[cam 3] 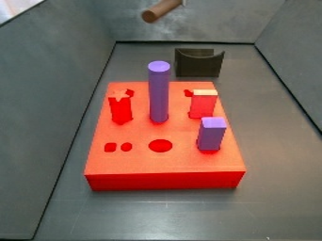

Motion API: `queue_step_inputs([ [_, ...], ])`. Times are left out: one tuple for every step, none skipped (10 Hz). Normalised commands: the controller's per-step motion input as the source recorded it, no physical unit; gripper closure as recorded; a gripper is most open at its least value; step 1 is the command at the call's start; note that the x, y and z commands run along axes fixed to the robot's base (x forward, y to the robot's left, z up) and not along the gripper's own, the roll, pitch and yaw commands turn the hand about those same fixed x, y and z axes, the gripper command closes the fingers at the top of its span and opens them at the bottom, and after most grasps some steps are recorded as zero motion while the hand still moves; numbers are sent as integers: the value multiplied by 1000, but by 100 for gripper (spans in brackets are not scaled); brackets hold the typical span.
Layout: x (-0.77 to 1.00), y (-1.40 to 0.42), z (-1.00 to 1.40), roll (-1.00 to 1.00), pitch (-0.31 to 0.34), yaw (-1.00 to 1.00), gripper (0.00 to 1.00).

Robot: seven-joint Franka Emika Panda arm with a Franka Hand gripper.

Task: Pick up the oval object. Move up. Place the oval object on the fixture. Regrasp the oval object. Move to above the board. Insert the oval object.
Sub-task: Place the oval object on the fixture.

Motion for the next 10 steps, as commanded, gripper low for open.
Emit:
queue_step_inputs([
  [176,-388,-17,79,70,1000,100],
  [130,-237,-9,89,75,1000,100],
  [89,-100,-14,98,91,1000,100],
  [82,-74,-19,114,106,1000,100],
  [75,-42,-23,150,139,1000,100],
  [73,-32,-21,174,161,1000,100],
  [868,1000,-31,-1000,134,150,100],
  [869,1000,-30,-1000,133,0,100],
  [882,927,-32,-1000,158,-70,100],
  [843,818,-11,-1000,173,-75,100],
])
